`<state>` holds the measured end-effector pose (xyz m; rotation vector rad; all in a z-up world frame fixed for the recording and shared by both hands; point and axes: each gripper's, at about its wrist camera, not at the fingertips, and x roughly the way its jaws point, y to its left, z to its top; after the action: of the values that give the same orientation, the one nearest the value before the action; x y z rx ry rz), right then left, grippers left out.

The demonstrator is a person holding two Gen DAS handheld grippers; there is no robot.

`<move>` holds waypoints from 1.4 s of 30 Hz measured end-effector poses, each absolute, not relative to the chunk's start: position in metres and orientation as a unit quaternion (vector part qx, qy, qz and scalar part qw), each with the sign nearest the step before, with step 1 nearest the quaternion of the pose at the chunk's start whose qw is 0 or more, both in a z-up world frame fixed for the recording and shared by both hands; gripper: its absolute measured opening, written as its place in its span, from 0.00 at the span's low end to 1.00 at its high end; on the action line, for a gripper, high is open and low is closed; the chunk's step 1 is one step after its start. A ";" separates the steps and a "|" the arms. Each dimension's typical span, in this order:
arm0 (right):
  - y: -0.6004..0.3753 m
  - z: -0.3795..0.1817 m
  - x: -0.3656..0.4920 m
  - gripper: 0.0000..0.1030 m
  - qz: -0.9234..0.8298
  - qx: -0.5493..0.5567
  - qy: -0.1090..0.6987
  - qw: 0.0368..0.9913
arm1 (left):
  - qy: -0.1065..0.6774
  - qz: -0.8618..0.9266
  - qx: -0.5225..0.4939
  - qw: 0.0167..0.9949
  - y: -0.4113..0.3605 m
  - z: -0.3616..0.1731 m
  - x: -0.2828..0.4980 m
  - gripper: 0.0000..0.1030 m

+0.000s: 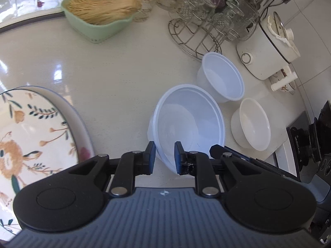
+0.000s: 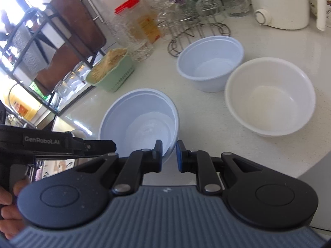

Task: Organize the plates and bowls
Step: 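Close both grippers on the rim of the plastic bowl, then lift the plastic bowl with both grippers and lower it into another plastic bowl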

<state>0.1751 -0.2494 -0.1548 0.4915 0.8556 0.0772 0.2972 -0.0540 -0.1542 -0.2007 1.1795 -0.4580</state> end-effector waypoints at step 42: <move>-0.218 -0.105 0.177 0.18 0.032 0.142 0.371 0.917 | 0.517 -0.159 -0.052 0.840 -0.027 -0.120 0.293 0.43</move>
<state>0.1773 -0.2182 -0.1051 0.2928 0.7621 0.0656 0.2932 -0.0268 -0.1203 -0.1101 1.0922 -0.3365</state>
